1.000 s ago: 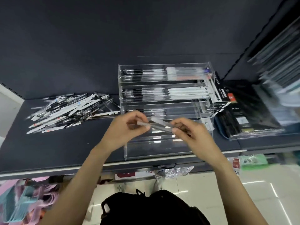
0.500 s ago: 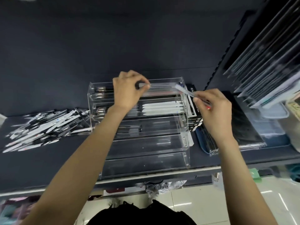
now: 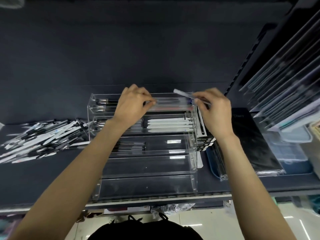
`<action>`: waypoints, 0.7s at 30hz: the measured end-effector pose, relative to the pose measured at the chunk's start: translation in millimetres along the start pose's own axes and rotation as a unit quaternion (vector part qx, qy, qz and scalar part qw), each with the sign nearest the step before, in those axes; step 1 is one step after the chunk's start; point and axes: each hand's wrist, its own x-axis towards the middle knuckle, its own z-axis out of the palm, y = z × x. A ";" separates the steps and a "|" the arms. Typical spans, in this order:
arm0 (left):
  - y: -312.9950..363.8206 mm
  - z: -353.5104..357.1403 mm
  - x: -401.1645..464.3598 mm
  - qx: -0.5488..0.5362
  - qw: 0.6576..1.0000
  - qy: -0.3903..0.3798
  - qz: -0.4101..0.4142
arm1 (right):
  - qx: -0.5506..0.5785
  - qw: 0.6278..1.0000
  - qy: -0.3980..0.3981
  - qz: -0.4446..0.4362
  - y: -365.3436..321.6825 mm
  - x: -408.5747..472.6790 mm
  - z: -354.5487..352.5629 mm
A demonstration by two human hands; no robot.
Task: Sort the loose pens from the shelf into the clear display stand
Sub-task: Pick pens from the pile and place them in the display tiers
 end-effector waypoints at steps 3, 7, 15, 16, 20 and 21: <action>-3.6 6.0 -19.1 0.031 0.997 0.076 -0.010 | -0.007 0.997 -0.050 -0.057 -8.0 19.8 14.7; -6.0 12.9 -40.0 0.068 0.987 0.143 -0.018 | -0.017 0.989 -0.116 -0.089 -15.8 38.2 41.0; -6.5 15.4 -42.8 0.050 0.989 0.140 -0.028 | -0.043 0.984 -0.164 -0.054 -14.8 40.2 56.3; -5.8 14.8 -42.8 0.049 0.989 0.137 -0.029 | -0.045 0.984 -0.165 -0.055 -16.5 40.6 56.7; -4.1 12.0 -44.1 0.047 0.992 0.116 -0.034 | -0.085 0.978 -0.180 -0.060 -23.2 38.8 59.4; -3.7 11.3 -44.7 0.045 0.992 0.110 -0.035 | -0.092 0.977 -0.182 -0.057 -23.2 38.4 59.2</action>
